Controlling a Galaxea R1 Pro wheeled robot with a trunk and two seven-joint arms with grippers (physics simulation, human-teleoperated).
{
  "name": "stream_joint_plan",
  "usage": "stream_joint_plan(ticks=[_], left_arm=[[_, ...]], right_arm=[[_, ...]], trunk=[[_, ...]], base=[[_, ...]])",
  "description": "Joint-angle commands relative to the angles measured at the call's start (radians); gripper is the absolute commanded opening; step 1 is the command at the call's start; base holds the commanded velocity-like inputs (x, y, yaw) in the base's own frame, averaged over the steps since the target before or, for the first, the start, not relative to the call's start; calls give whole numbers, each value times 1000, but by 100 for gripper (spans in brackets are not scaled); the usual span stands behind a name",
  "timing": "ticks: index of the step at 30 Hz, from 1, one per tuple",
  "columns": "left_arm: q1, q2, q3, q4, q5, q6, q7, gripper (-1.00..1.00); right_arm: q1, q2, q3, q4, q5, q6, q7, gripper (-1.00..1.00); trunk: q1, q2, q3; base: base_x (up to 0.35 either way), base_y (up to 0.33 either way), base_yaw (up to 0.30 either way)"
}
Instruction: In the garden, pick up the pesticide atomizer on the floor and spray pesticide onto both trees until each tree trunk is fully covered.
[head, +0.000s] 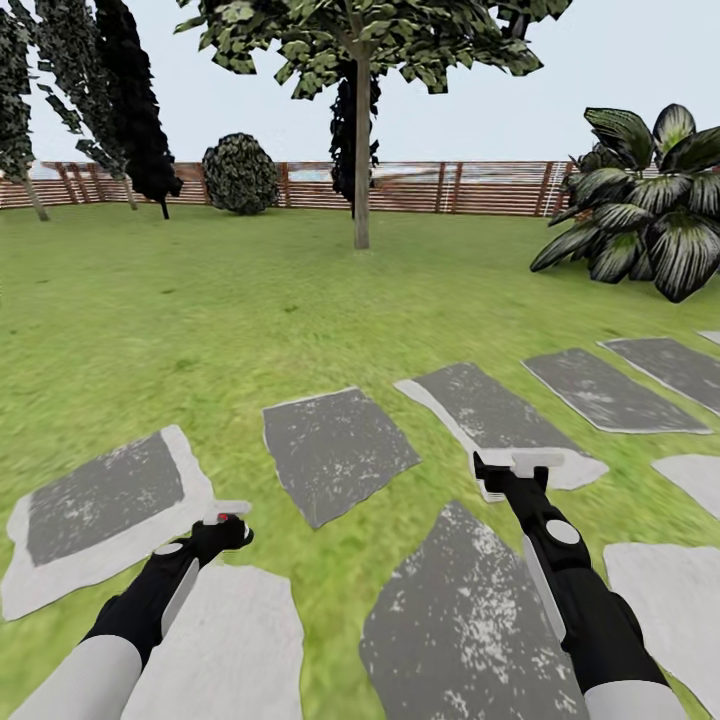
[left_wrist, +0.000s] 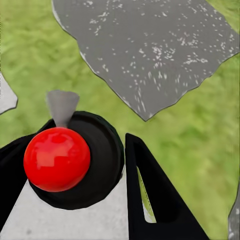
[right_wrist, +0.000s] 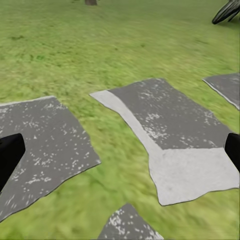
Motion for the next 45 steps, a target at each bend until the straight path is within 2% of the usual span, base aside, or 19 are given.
stream_joint_plan(ticks=[1, 45], left_arm=[[0, 0, 0, 0, 0, 0, -1, -100], [0, -2, 0, 0, 0, 1, 0, -100]], right_arm=[[0, 0, 0, 0, 0, 0, 0, 100], [0, 0, 0, 0, 0, 0, -1, 100]], trunk=[[0, 0, 0], [0, 0, 0]], base=[[340, 0, 0], [340, 0, 0]])
